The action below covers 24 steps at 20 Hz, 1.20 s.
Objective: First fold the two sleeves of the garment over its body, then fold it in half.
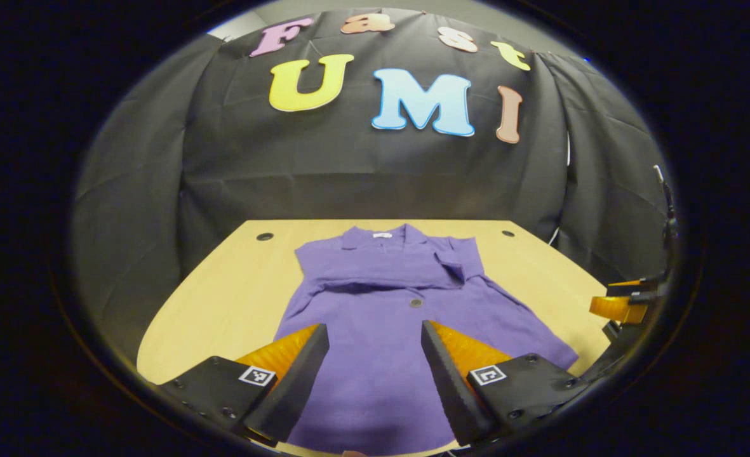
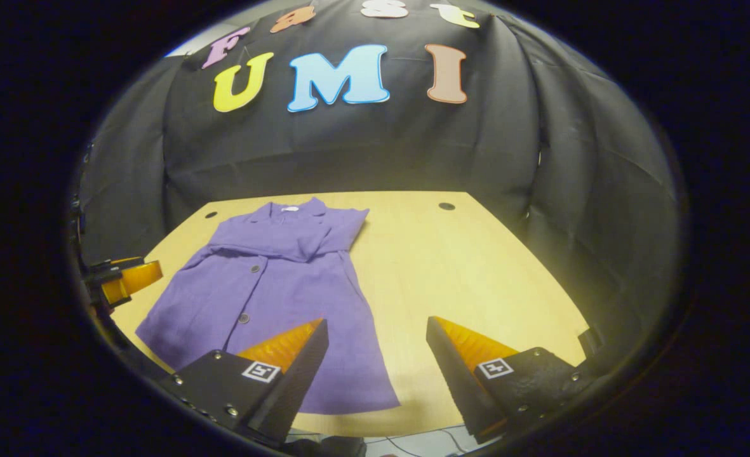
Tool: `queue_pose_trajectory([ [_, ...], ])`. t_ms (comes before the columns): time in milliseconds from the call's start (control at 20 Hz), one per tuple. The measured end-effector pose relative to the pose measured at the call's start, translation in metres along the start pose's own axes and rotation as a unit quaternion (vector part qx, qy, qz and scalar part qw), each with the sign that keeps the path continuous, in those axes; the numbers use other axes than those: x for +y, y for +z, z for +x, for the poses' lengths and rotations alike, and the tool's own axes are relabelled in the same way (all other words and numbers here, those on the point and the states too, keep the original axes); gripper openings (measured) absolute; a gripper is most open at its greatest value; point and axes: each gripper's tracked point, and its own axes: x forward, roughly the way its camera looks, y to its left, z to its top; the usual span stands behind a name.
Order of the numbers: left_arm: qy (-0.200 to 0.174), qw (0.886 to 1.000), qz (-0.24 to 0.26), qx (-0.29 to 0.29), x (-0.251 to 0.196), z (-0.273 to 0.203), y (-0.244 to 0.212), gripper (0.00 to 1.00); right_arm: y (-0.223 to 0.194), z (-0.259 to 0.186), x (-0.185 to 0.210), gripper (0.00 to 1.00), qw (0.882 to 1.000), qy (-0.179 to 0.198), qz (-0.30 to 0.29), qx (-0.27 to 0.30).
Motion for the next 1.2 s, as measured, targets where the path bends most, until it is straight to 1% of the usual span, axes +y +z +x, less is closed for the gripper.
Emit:
queue_pose_trajectory([
  [50,0.004,1.0,0.005,0.013,0.011,-0.009,-0.015,0.94,-0.008,0.001,0.002,0.97,1.0,-0.002,0.005,0.008],
  [100,0.009,1.0,0.012,0.023,0.023,-0.016,-0.027,0.95,-0.017,-0.001,0.004,0.94,1.0,-0.002,0.012,0.016],
  [200,0.014,0.999,0.018,0.035,0.044,-0.031,-0.048,0.96,-0.031,-0.001,0.009,0.94,0.999,-0.002,0.031,0.029],
  [250,0.016,0.999,0.017,0.042,0.053,-0.038,-0.057,0.95,-0.037,-0.001,0.01,0.94,0.999,-0.003,0.036,0.033],
  [300,0.021,0.999,0.013,0.048,0.064,-0.043,-0.066,0.95,-0.044,0.001,0.011,0.97,0.998,-0.006,0.038,0.039],
  [400,0.029,0.998,0.003,0.055,0.081,-0.051,-0.08,0.94,-0.054,0.003,0.013,0.97,0.998,-0.01,0.037,0.045],
  [450,0.032,0.998,-0.002,0.058,0.088,-0.053,-0.089,0.96,-0.059,0.004,0.014,0.97,0.998,-0.01,0.036,0.048],
  [500,0.034,0.997,-0.005,0.063,0.095,-0.056,-0.096,0.94,-0.063,0.006,0.016,0.97,0.998,-0.008,0.039,0.05],
  [550,0.036,0.997,-0.005,0.069,0.1,-0.059,-0.106,0.96,-0.067,0.008,0.018,0.97,0.998,-0.004,0.044,0.054],
  [600,0.038,0.996,-0.005,0.077,0.106,-0.063,-0.116,0.96,-0.07,0.01,0.02,0.97,0.997,-0.001,0.05,0.056],
  [650,0.039,0.996,-0.004,0.083,0.111,-0.065,-0.126,0.98,-0.076,0.012,0.018,0.97,0.997,-0.003,0.055,0.06],
  [700,0.037,0.995,-0.004,0.089,0.115,-0.067,-0.133,0.94,-0.079,0.014,0.015,0.97,0.996,-0.007,0.06,0.063],
  [750,0.035,0.995,-0.002,0.092,0.115,-0.069,-0.139,0.98,-0.082,0.017,0.012,0.97,0.996,-0.011,0.065,0.067],
  [800,0.034,0.995,-0.002,0.094,0.115,-0.066,-0.142,0.98,-0.086,0.021,0.008,0.97,0.995,-0.014,0.07,0.072],
  [900,0.035,0.994,-0.007,0.103,0.117,-0.064,-0.149,0.94,-0.094,0.027,0.006,0.97,0.993,-0.015,0.078,0.086],
  [950,0.035,0.994,-0.013,0.106,0.117,-0.065,-0.153,0.94,-0.096,0.029,0.006,0.97,0.993,-0.012,0.082,0.09],
  [1000,0.034,0.993,-0.019,0.108,0.117,-0.066,-0.157,0.96,-0.098,0.03,0.008,0.97,0.992,-0.009,0.085,0.092],
  [1100,0.036,0.993,-0.016,0.107,0.115,-0.067,-0.16,0.95,-0.104,0.033,0.012,0.98,0.991,-0.005,0.086,0.101],
  [1150,0.036,0.993,-0.011,0.108,0.112,-0.066,-0.16,0.94,-0.106,0.034,0.013,0.94,0.991,-0.006,0.082,0.103],
  [1200,0.036,0.993,-0.005,0.109,0.11,-0.064,-0.161,0.94,-0.108,0.035,0.011,0.98,0.992,-0.011,0.071,0.103],
])
